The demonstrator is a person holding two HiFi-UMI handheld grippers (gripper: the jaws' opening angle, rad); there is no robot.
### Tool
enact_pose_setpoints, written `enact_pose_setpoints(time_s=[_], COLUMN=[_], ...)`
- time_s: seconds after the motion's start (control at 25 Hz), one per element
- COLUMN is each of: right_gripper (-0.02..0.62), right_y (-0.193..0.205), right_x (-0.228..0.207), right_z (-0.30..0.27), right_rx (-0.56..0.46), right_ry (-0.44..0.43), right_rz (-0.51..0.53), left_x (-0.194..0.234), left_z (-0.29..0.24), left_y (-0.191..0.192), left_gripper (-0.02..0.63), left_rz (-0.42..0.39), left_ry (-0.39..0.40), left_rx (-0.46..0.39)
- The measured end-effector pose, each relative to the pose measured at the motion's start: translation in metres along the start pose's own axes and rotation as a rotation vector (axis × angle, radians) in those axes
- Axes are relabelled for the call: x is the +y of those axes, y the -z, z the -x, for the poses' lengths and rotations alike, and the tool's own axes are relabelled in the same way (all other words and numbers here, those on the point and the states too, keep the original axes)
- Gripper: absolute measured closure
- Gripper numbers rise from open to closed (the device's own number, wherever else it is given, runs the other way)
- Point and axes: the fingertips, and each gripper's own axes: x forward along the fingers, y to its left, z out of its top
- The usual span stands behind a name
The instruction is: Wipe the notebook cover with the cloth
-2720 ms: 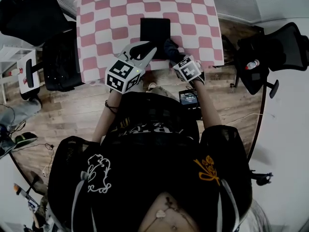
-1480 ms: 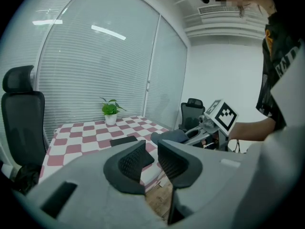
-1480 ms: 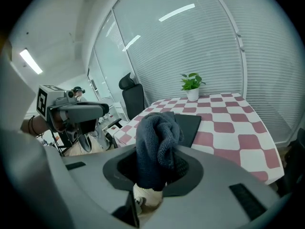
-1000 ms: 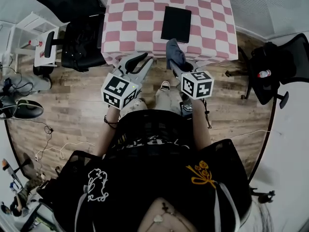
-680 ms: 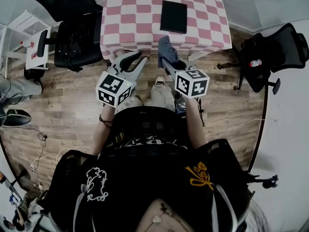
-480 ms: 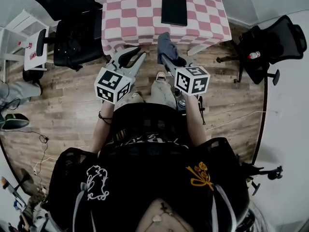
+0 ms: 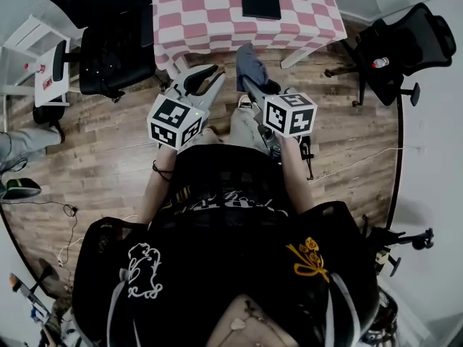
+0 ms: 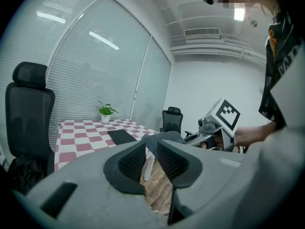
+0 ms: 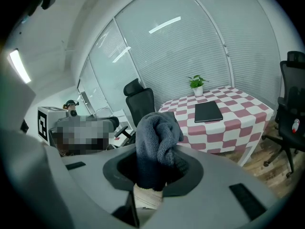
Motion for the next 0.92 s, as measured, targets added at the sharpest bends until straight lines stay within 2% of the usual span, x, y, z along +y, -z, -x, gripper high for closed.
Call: enact_pose_setpoints(time_s=[0.92], right_gripper=[0.505], right_y=[0.019], right_x=[-0.003], right_z=[0.028], right_rx=[-0.019], right_ry=[0.04], right_rz=[-0.019], left_x=[-0.037], left_z=[0.0], left_y=[0.02], left_gripper=[0.532], left_rz=[-0.013], left_ry=[0.055], left_rx=[0.043])
